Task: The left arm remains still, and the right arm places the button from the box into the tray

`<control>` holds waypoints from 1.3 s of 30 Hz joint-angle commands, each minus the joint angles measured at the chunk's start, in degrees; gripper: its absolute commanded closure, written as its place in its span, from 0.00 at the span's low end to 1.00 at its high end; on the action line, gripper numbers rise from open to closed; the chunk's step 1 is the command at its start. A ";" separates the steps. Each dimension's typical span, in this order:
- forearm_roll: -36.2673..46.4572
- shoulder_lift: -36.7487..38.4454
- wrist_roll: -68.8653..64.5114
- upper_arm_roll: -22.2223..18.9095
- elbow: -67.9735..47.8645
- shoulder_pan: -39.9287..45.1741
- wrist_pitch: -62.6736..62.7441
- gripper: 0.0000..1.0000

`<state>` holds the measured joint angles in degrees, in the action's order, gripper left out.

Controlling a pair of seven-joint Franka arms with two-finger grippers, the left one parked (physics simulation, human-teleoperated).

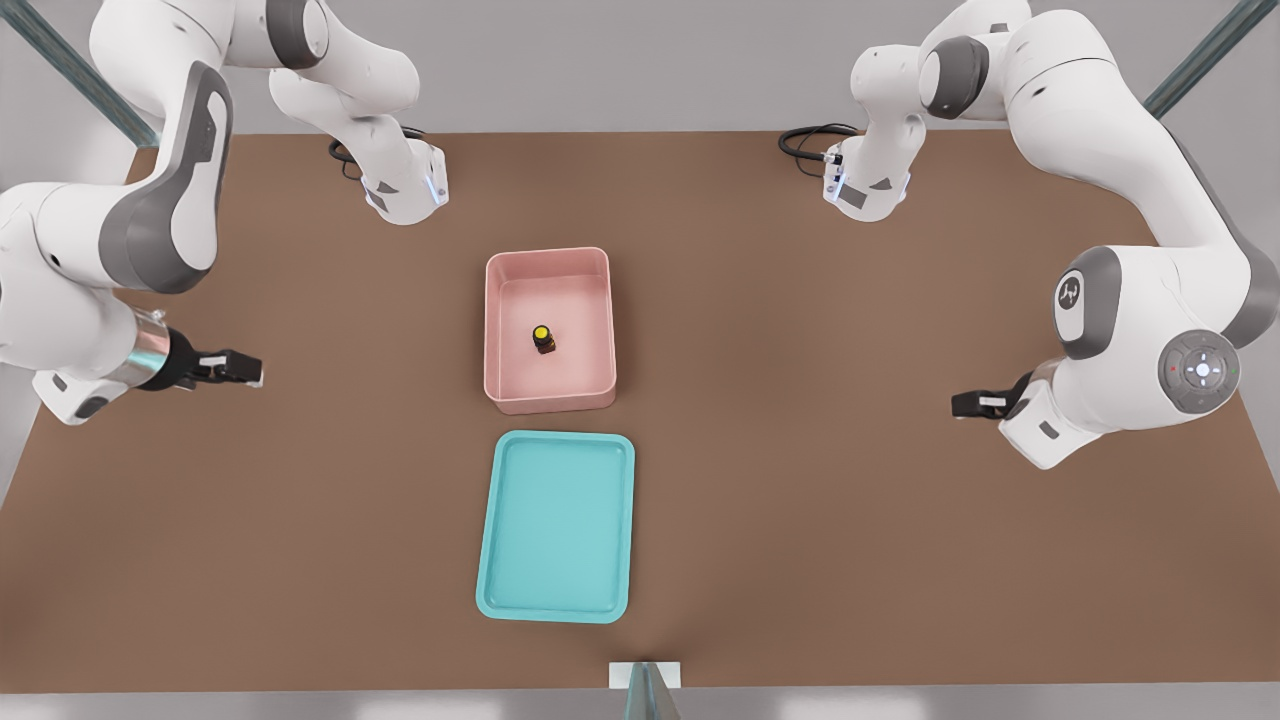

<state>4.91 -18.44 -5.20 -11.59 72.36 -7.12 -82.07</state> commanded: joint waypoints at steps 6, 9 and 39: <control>3.79 -2.65 8.63 1.75 -0.56 -19.33 -9.34 0.00; 3.44 -3.53 20.76 2.36 -1.17 -33.04 -10.04 0.00; 0.45 3.85 38.87 15.72 56.83 -28.13 -66.03 0.00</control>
<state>4.98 -14.62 29.41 4.01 129.01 -35.28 -141.71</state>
